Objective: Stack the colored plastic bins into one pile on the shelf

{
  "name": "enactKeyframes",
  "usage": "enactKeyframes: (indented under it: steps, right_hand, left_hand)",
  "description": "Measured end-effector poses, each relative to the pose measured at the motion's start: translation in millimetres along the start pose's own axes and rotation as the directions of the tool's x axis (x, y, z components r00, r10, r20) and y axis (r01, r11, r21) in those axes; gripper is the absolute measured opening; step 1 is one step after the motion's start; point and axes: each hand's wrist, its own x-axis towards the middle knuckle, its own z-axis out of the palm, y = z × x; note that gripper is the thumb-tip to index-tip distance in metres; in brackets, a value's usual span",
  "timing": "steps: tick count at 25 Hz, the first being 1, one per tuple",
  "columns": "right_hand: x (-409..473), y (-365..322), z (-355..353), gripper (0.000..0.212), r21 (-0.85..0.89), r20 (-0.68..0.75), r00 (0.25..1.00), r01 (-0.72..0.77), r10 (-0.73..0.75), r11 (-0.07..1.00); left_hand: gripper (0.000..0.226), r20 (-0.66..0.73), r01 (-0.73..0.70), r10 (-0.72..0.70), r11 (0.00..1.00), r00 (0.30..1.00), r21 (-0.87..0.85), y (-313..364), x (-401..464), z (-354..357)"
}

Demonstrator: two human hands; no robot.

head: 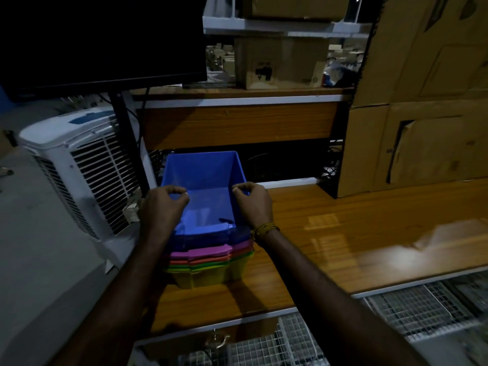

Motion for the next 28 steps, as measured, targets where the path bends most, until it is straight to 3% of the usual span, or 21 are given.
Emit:
enactKeyframes:
  steps: [6,9,14,23,28]
  right_hand:
    - [-3,22,14,0.022,-0.018,0.06,0.997,-0.05,0.051,0.999]
    - [-4,28,18,0.023,-0.013,0.074,0.994,-0.079,0.079,0.997]
    - [-6,40,21,0.025,-0.023,0.085,0.99,-0.111,0.112,0.994]
    - [-5,50,16,0.026,-0.009,0.134,0.985,-0.108,0.108,0.994]
    - [-8,68,-1,0.033,0.054,0.165,0.983,-0.093,0.083,0.994]
  left_hand:
    - [0.019,0.053,0.071,-0.069,0.997,0.996,-0.029,-23,-5,18]
    - [0.03,0.075,0.105,-0.105,0.994,0.992,0.007,-37,-6,28]
    - [0.02,0.084,0.129,-0.134,0.989,0.987,0.066,-47,-3,41]
    - [0.034,0.157,0.133,-0.163,0.973,0.974,0.186,-44,-10,48]
    - [0.046,0.168,0.01,-0.036,0.988,0.985,0.156,-12,-26,71]
